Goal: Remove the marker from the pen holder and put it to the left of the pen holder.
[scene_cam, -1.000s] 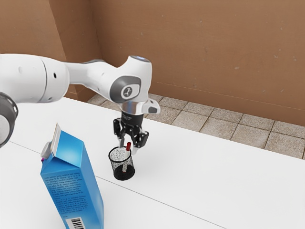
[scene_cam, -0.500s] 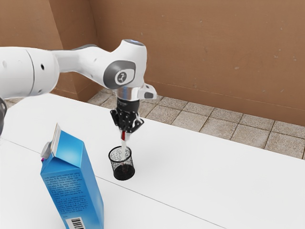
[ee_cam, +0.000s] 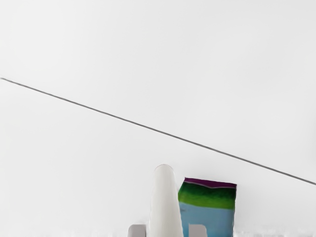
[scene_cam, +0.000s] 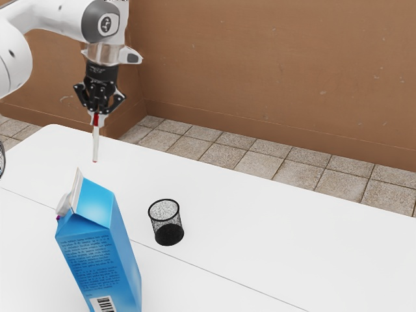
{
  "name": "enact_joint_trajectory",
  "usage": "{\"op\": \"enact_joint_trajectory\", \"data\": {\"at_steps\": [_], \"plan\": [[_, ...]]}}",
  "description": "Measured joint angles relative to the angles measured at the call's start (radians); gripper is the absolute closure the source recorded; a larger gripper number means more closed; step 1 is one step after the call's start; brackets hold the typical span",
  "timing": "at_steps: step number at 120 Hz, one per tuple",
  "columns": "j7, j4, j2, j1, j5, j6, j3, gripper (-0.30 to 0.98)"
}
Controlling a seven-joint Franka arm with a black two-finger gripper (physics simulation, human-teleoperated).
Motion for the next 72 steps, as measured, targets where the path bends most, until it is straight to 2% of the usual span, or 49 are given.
{"op": "enact_joint_trajectory", "data": {"at_steps": [29, 72], "plan": [[0.027, -0.019, 0.086, 0.026, 0.009, -0.116, 0.177, 0.79], [0.08, -0.069, 0.245, 0.155, -0.016, -0.26, 0.195, 0.79]]}}
